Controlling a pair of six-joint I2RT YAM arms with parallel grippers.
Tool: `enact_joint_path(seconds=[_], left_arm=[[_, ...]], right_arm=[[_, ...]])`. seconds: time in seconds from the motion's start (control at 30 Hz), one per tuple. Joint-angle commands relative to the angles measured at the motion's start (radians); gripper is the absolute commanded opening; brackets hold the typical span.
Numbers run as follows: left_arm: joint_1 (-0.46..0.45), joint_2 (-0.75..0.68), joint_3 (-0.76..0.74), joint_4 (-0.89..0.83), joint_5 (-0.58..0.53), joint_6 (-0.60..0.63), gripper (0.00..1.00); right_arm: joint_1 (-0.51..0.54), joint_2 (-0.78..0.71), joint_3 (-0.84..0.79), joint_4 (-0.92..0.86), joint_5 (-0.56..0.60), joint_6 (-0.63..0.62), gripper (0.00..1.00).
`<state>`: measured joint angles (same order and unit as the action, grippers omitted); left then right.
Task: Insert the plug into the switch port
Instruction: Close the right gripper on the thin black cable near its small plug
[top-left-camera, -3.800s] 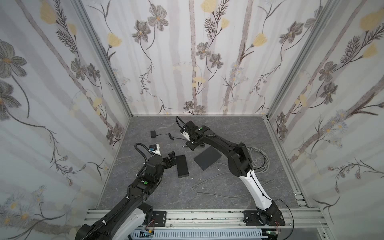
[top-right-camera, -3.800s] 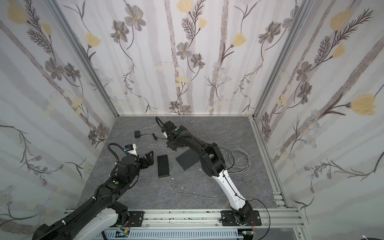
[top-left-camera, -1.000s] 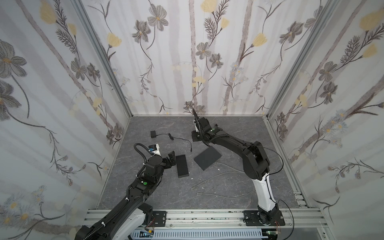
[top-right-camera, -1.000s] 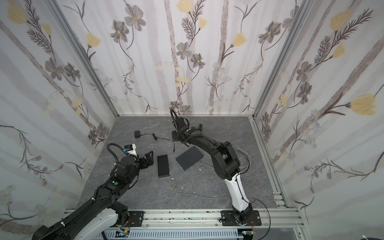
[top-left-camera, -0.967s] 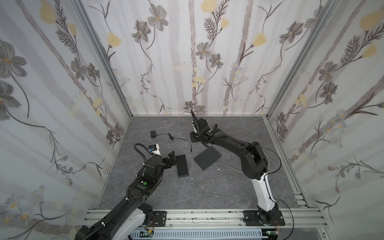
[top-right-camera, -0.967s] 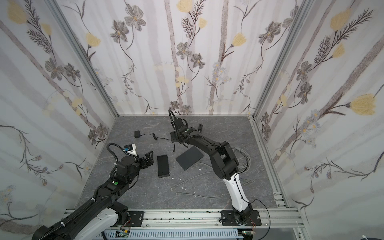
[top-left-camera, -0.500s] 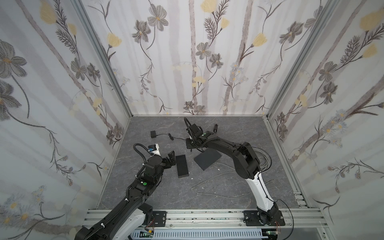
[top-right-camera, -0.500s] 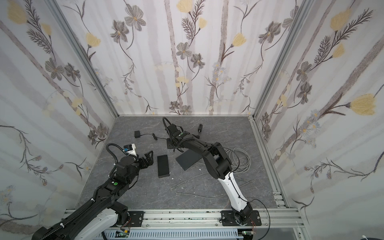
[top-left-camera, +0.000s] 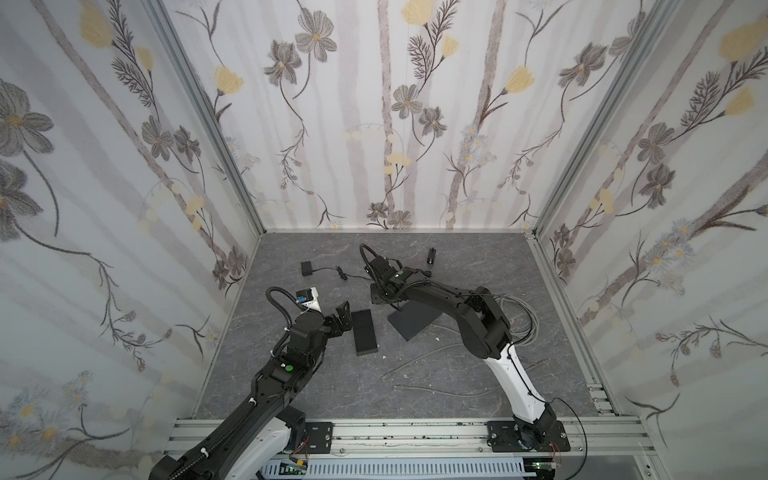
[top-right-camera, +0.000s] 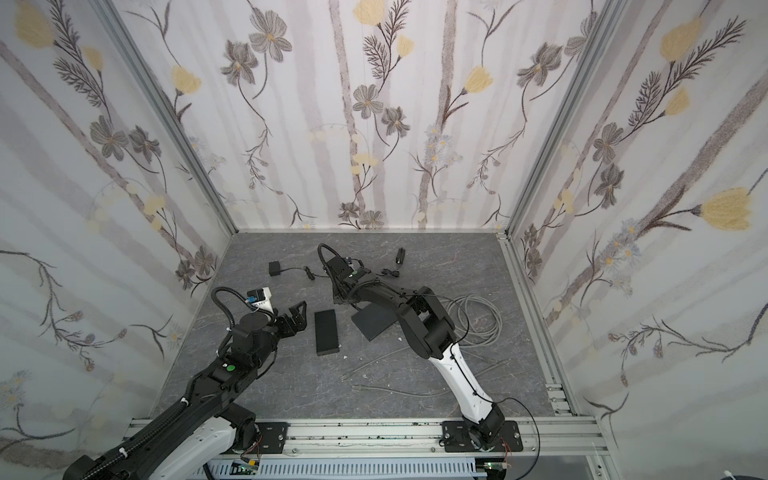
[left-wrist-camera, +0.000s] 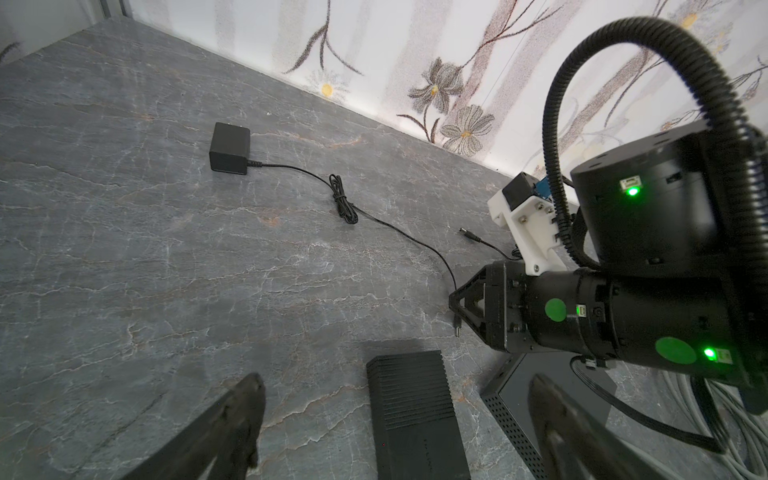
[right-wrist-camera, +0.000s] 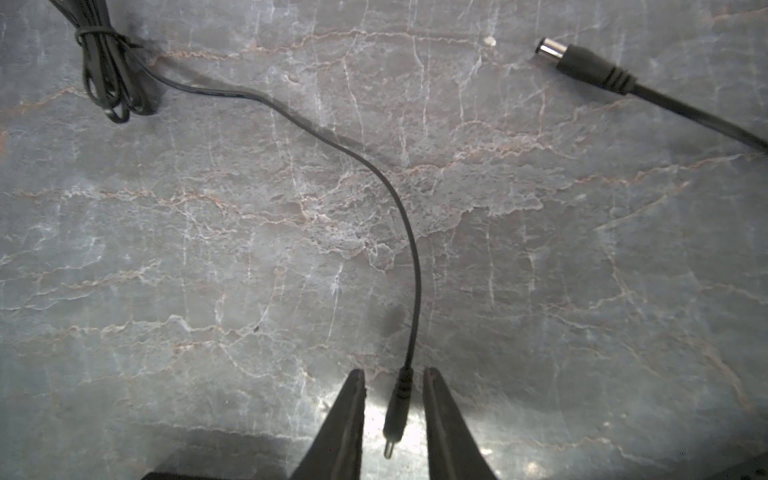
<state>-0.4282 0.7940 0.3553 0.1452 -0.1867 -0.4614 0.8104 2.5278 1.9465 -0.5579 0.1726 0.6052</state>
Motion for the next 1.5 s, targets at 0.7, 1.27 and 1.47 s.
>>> enact_joint_path(seconds=[0.7, 1.27, 1.47], left_arm=[[0.0, -0.025, 0.004, -0.01, -0.002, -0.012, 1.0], [0.0, -0.007, 0.002, 0.007, 0.031, -0.006, 0.99], [0.001, 0.025, 0.005, 0.019, 0.049, -0.006, 0.99]], right_arm=[[-0.004, 0.086, 0.1, -0.093, -0.06, 0.084, 0.26], [0.005, -0.085, -0.003, -0.022, -0.109, -0.184, 0.01], [0.003, -0.232, -0.212, 0.141, -0.245, -0.212, 0.0]])
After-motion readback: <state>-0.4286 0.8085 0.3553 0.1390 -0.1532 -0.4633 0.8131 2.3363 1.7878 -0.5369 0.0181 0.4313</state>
